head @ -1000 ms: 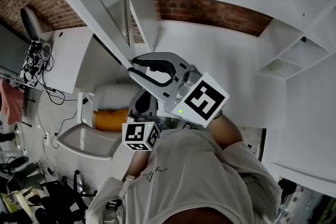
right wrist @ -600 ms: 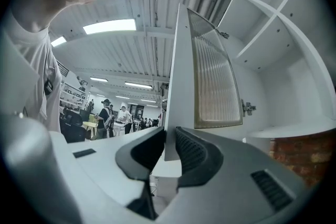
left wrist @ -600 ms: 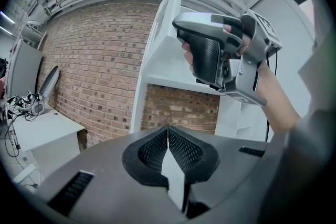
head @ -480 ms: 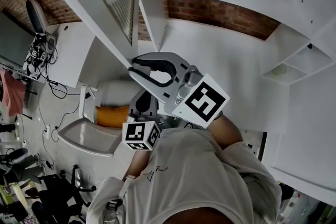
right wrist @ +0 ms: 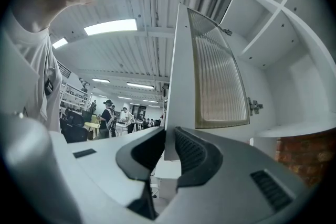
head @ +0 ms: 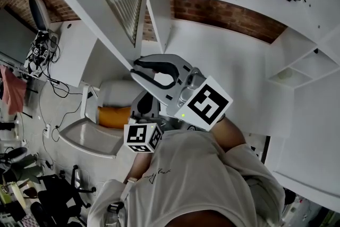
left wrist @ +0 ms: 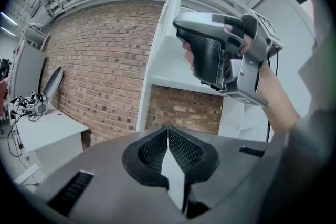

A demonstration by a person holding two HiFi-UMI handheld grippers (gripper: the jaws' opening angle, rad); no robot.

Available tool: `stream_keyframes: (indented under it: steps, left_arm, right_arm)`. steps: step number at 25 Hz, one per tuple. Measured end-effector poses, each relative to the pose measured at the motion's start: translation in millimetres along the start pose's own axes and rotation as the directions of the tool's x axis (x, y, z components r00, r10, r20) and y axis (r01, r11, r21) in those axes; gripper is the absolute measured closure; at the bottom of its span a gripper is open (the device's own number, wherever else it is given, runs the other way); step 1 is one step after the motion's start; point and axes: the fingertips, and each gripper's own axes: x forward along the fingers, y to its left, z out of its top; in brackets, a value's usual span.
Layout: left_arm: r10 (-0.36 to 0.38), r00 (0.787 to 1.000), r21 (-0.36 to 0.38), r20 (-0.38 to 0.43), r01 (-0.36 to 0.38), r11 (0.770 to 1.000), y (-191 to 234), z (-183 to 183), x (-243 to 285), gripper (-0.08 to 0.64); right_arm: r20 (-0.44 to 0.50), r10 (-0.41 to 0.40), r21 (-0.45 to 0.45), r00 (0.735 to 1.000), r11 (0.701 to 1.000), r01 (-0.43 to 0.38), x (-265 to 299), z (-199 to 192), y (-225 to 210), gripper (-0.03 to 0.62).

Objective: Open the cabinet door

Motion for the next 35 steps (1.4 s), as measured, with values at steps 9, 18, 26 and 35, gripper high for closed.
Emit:
stream_keyframes:
  steps: [9, 18, 26, 35]
  left_arm:
    - [0.021, 1.000, -0.013, -0.013, -0.021, 1.000, 8.9, -7.6, -6.2, 0.543]
    - [0.051, 0.999, -0.019, 0.004, -0.051, 0.998, 24.7, -1.8, -8.7, 0.543]
    - [0.066, 0.998, -0.027, 0.018, -0.066, 0.997, 30.7, 1.0, -10.3, 0.543]
    - [0.045, 0.998, -0.025, 0.035, -0.044, 0.999, 31.2, 7.7, -4.1, 0.543]
  right_arm:
    - [0.015, 0.015, 0.019, 1.000, 1.000, -0.015, 16.2, -2.2, 5.4, 0.522]
    - [0.008, 0.061, 0.032, 0.998, 0.998, -0.061, 36.5, -5.3, 11.5, 0.525]
    - [0.020, 0.082, 0.048, 0.996, 0.995, -0.083, 46.8, -4.0, 8.8, 0.548]
    - [-0.005, -0.014, 0.054, 1.000, 0.998, 0.014, 39.3, -10.9, -12.8, 0.555]
